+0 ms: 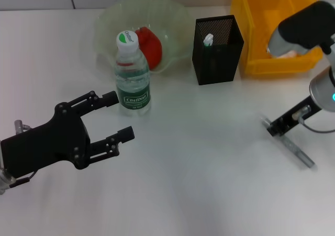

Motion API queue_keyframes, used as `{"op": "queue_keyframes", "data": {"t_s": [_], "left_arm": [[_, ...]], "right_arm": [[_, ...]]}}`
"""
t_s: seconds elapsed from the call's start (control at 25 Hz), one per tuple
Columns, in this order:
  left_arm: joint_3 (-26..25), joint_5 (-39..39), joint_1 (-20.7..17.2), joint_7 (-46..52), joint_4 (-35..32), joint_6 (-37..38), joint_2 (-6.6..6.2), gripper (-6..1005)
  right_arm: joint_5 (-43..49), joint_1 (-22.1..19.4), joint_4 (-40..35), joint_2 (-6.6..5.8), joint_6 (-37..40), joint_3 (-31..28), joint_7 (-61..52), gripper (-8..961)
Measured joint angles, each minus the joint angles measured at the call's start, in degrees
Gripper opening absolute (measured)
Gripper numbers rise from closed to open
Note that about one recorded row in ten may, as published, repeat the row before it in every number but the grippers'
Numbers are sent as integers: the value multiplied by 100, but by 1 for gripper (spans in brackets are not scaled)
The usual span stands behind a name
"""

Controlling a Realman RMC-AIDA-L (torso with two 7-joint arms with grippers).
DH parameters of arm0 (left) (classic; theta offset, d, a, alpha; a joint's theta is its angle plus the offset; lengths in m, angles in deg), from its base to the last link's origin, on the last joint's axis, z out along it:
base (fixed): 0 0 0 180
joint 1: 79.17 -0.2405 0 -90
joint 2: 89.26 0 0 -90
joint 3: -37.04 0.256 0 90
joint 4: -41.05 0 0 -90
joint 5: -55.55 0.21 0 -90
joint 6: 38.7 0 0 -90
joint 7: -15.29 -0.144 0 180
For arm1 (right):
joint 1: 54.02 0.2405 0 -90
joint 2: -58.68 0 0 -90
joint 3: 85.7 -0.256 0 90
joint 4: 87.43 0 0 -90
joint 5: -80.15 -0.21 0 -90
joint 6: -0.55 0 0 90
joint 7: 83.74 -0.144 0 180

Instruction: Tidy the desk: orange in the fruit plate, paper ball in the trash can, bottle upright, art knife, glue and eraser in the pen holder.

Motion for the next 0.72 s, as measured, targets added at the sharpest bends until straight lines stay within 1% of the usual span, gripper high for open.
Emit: {"op": "queue_keyframes", "data": {"t_s": [0.04, 0.08, 0.12, 0.16, 0.2, 0.24, 0.28, 0.36, 0.4, 0.44, 0.48, 0.52, 0.56, 0.6, 0.64, 0.68, 0.72], "left_arm": [[0, 0, 0, 0, 0, 0, 0, 770], [0, -11, -8, 0, -1, 14, -4, 770], [0, -22, -13, 0, -3, 24, -10, 770], [0, -26, -15, 0, -3, 30, -13, 770], [0, -26, -15, 0, -3, 30, -13, 770], [-1, -29, -23, 0, -4, 46, -18, 770], [-1, -29, -23, 0, -4, 46, -18, 770], [-7, -33, -36, 0, -4, 60, -16, 770], [-8, -33, -38, 0, -4, 61, -11, 770], [-8, -33, -38, 0, -4, 61, -11, 770], [-8, -33, -38, 0, -4, 61, -11, 770], [-12, -33, -45, 0, -4, 77, -1, 770], [-14, -34, -47, 0, -4, 91, 2, 770], [-16, -32, -51, 0, -4, 104, 7, 770], [-18, -33, -48, 0, -3, 111, 26, 770], [-18, -33, -43, 0, -4, 112, 35, 770], [-18, -32, -38, 0, -3, 113, 42, 770]], "right_arm": [[0, 0, 0, 0, 0, 0, 0, 137], [-207, -63, -323, -12, 99, -159, 88, 134], [-207, -63, -323, -12, 99, -159, 88, 134], [-348, -97, -544, -16, 193, -332, 164, 134], [-705, -172, -1047, -23, 330, -807, 351, 134], [-705, -172, -1047, -23, 330, -807, 351, 135], [-939, -224, -1278, -20, 347, -1044, 452, 135], [-1558, -372, -1662, -7, 158, -1531, 723, 135], [-2532, -622, -1802, 4, -384, -1905, 1237, 134], [-2532, -622, -1802, 4, -384, -1905, 1237, 133], [-3640, -906, -1552, -1, -1188, -2003, 1997, 131], [-3640, -906, -1552, -1, -1188, -2003, 1997, 130], [-4329, -1025, -1253, -5, -1658, -1994, 2566, 129], [-5255, -1064, -601, -6, -2172, -1975, 3514, 129], [-5255, -1064, -601, -6, -2172, -1975, 3514, 128], [-6337, -931, 390, -6, -2533, -1993, 4682, 128], [-6337, -931, 390, -6, -2533, -1993, 4682, 127]]}}
